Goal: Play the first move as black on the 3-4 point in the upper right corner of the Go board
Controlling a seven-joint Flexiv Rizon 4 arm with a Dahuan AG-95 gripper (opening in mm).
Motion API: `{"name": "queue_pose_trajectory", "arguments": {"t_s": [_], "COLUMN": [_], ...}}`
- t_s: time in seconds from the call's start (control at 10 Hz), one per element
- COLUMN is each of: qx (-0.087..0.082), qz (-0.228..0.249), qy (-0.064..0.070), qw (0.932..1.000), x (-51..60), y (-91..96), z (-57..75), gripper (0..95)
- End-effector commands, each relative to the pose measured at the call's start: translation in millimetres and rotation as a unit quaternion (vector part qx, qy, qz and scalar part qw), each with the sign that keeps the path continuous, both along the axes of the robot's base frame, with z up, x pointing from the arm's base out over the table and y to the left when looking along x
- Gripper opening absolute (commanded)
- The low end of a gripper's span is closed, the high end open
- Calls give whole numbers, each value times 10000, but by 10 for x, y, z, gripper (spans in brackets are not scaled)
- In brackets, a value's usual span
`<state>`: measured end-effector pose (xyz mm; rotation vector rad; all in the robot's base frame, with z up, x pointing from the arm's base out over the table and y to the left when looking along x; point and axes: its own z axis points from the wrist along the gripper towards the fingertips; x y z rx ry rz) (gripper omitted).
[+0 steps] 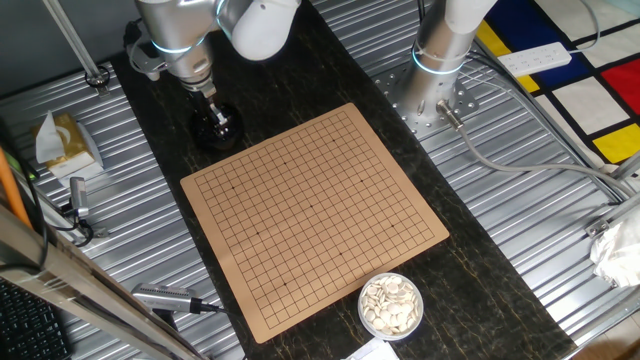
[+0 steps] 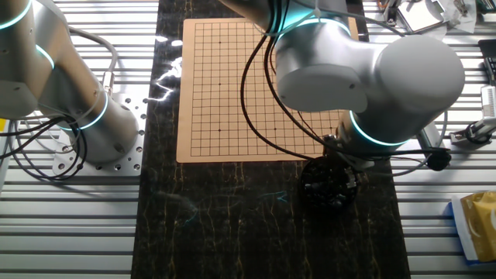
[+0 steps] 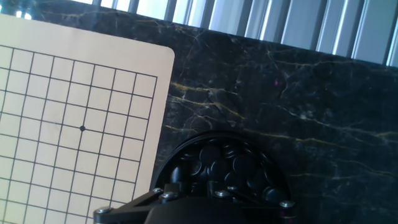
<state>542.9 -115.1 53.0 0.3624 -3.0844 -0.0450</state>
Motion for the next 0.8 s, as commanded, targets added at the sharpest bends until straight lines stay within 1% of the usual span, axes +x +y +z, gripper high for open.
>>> {"name": "queue_pose_trajectory", "arguments": {"t_s": [0.1, 0.3, 0.4, 0.5, 0.6, 0.7, 0.8], "qx": [17, 31, 12, -10, -47, -77, -73], "qz": [-12, -29, -9, 26, 66, 76, 73], "qy": [-6, -13, -44, -45, -48, -62, -60], "qw": [10000, 10000, 10000, 10000, 10000, 9999, 9999], "x": [4, 4, 4, 4, 4, 4, 4], "y": [-1, -2, -3, -3, -3, -3, -3], "z": [-10, -11, -10, -10, -9, -9, -9], "gripper": [0, 0, 190, 190, 380, 380, 380]}}
